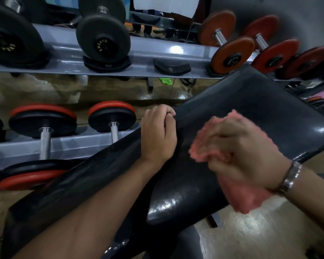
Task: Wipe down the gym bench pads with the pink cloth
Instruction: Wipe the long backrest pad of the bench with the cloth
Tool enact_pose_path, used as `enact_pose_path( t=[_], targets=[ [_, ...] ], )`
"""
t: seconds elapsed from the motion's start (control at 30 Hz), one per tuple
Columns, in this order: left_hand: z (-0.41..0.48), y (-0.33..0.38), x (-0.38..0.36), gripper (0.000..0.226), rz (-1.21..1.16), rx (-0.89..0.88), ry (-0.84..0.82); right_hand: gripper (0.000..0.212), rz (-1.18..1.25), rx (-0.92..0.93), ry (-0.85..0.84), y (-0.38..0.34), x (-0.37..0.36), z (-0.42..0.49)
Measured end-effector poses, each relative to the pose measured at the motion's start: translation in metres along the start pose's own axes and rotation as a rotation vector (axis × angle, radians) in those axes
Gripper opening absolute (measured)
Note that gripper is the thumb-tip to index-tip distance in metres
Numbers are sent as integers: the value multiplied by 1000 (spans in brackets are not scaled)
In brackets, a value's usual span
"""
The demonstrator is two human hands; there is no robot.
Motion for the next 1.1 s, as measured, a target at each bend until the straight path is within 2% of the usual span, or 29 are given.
enact_pose_path(
  t=[0.07,0.13,0.17,0.23,0.3,0.33,0.37,0.47,0.5,0.53,0.63,0.67,0.73,0.8,0.83,0.9,1.0,1.03,1.1],
  targets=[
    [0,-1,-1,26,0,1,-5,22,-91,-184,86,32,20,6],
    [0,-1,-1,26,4,4,-6,31,-246,-418,193,53,33,13],
    [0,0,-1,26,3,4,-5,35,-295,-456,184,52,30,19],
    [-1,0,-2,27,-2,3,0,37,-273,-317,103,32,12,28],
    [0,0,0,26,-6,-2,10,33,-99,-124,47,13,6,25],
    [0,0,0,26,-7,-5,12,31,-63,-103,34,17,10,21],
    [0,0,0,26,-9,-5,10,30,-84,-147,37,28,16,20],
    [0,0,-1,24,-10,-9,-3,38,-265,-444,173,78,45,23],
    [0,-1,-1,23,-10,-11,-2,38,-261,-467,187,86,48,28],
    [0,-1,-1,23,-10,-10,-1,38,-225,-427,181,86,47,34],
    [0,-2,-2,23,-6,-13,-4,32,-55,-148,85,68,38,41],
    [0,-2,-2,23,-4,-15,-5,33,-39,-123,58,68,40,38],
    [1,-2,-2,23,-5,-15,-3,41,-109,-256,84,92,54,38],
    [1,-2,-2,23,-9,-10,-1,44,-185,-478,202,124,75,42],
    [1,-2,-2,23,-8,-6,0,45,-187,-527,233,131,78,46],
    [1,-3,-2,23,-12,0,-1,48,-137,-450,225,125,71,57],
    [0,-4,-1,23,-17,-3,7,44,10,-251,118,107,58,57],
    [0,-3,-1,23,-14,-2,7,45,-11,-247,100,109,60,58],
    [0,-2,-2,23,-7,-2,6,48,-100,-388,124,126,70,64]
  ],
)
Point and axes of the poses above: each hand's wrist, its own z-axis towards the middle knuckle, its own x-axis out of the back of the hand, y = z × x, the point moved 10 cm from there along z, towards the middle knuckle, and after that the axes turned 6 degrees about -y, right-handed, at the moved point
